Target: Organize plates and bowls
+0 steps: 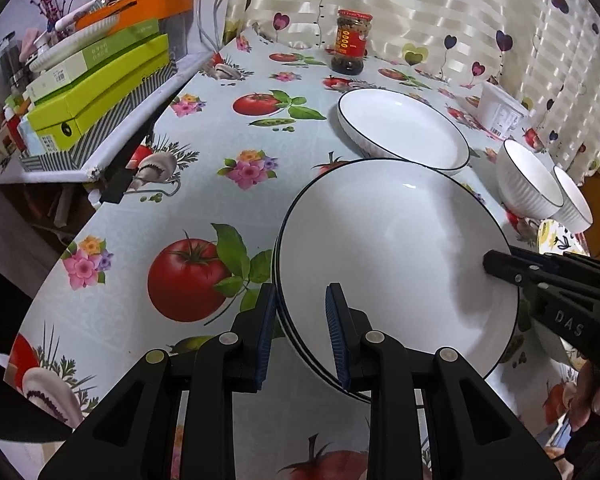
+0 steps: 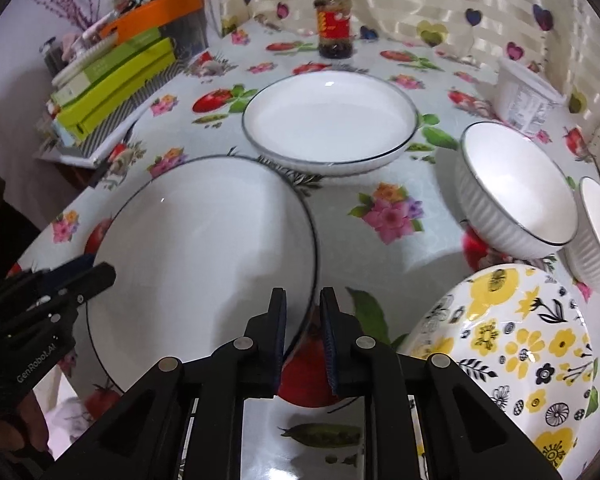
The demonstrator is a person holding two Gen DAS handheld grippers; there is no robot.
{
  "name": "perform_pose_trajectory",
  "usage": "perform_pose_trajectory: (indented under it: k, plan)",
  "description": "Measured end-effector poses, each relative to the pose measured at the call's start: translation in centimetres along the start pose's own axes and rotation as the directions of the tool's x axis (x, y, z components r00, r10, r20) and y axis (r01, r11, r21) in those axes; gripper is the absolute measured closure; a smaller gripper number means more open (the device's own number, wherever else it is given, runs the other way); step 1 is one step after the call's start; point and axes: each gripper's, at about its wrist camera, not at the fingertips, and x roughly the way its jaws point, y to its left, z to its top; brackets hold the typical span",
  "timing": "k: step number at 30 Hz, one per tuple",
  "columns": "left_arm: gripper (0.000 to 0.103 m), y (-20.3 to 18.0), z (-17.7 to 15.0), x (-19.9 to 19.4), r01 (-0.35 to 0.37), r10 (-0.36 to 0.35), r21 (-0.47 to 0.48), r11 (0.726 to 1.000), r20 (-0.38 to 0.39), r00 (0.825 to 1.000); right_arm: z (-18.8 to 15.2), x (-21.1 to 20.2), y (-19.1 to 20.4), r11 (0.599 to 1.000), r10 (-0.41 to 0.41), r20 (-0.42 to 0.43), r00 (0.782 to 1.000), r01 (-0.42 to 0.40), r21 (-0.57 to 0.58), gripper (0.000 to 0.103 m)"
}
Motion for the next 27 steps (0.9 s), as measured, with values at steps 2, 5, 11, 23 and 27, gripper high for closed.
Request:
perform_pose_trajectory:
  k: [2, 5, 11, 23, 27]
  plan:
    - [0.076, 0.3, 0.0, -0.2, 0.009, -0.009, -0.011, 1.000, 0.010, 1.000, 0.0, -0.5, -0.2, 1.000, 0.016, 0.019, 1.000, -0.016, 0.009, 0.086]
    - [0.077, 0.8, 0.1, -0.4, 0.025, -0.024, -0.033, 0.999, 0.022, 0.999, -0.1, -0.8, -0.1, 1.000, 0.010, 0.046, 0.999, -0.010, 0.007, 0.094]
    - [0.077, 1.1, 0.2, -0.2, 0.048, -0.047, -0.048, 0.998, 0.024, 0.999, -0.3, -0.2, -0.3, 0.999, 0.031, 0.057, 0.998, -0.033, 0.019, 0.095]
    - [0.077, 1.6, 2.2, -1.2, 0.097, -0.094, -0.062, 0.993, 0.061, 0.994, 0.8, -2.0, -1.5, 0.996, 0.056, 0.067, 0.996, -0.060, 0.071, 0.072]
    - [0.076, 1.2, 3.6, -1.7, 0.122, -0.118, -0.053, 0.991, 0.082, 0.990, 1.6, -2.3, -2.1, 0.994, 0.067, 0.077, 0.995, -0.073, 0.080, 0.072]
